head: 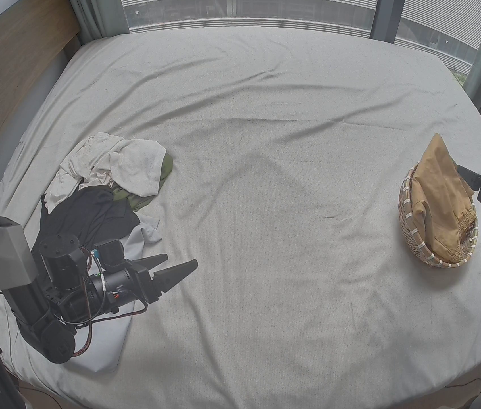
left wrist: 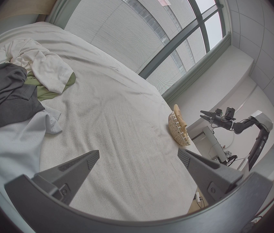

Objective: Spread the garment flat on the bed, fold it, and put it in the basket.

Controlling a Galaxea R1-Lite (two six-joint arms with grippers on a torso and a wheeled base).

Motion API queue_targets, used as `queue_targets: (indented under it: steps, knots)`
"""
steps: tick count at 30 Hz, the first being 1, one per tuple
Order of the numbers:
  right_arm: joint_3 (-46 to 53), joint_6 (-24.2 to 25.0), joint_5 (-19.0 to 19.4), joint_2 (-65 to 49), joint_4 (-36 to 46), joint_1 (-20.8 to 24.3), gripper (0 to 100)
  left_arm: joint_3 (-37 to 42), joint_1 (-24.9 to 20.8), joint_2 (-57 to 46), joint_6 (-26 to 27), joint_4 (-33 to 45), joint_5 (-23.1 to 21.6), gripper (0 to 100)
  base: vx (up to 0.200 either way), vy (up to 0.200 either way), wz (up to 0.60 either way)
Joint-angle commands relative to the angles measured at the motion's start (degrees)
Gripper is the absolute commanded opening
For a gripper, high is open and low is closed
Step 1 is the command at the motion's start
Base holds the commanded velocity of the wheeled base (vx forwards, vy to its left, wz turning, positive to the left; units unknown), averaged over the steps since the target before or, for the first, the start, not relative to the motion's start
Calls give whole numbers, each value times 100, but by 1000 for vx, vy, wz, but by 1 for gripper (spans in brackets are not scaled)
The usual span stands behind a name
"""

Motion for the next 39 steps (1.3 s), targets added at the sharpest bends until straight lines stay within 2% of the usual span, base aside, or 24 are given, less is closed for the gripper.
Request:
queue_targets:
  steps: [1,4,6,10,12,17,24,25,28,32,37,39]
  knots:
    - [196,45,58,-565,67,815,100,2,2,-96,-3,-32,-1,100,0,0,0]
    - [380,89,173,-495,23,1386,100,90,2,-580,-91,-23,-27,100,0,0,0]
    - [565,80,260,-495,-135,1694,100,213,-50,-1107,-390,-14,-89,100,0,0,0]
    - [1048,-8,348,-600,-768,2423,100,274,-59,-2355,-1348,3,-265,100,0,0,0]
    - [1171,-104,331,-872,-978,2599,100,362,-24,-2900,-1436,56,-291,100,0,0,0]
    - [1338,-227,287,-1637,-864,2608,100,547,99,-4069,-1357,575,-291,100,0,0,0]
    - [1901,-157,-126,-3202,59,2616,100,1276,125,-6266,-900,2587,-177,100,0,0,0]
    - [1945,-148,-135,-3272,94,2608,100,1311,125,-6354,-882,2666,-168,100,0,0,0]
    - [2428,-52,-249,-4063,401,2476,100,1514,125,-7224,-513,3668,175,100,0,0,0]
    - [2973,10,-258,-5074,867,2019,100,1514,117,-8085,-249,4969,896,100,0,0,0]
    - [3439,19,-232,-6383,1667,1773,100,1531,125,-9070,225,6217,1291,100,0,0,0]
    - [3562,54,-249,-7183,2546,1773,100,1522,117,-9711,401,6964,1572,100,0,0,0]
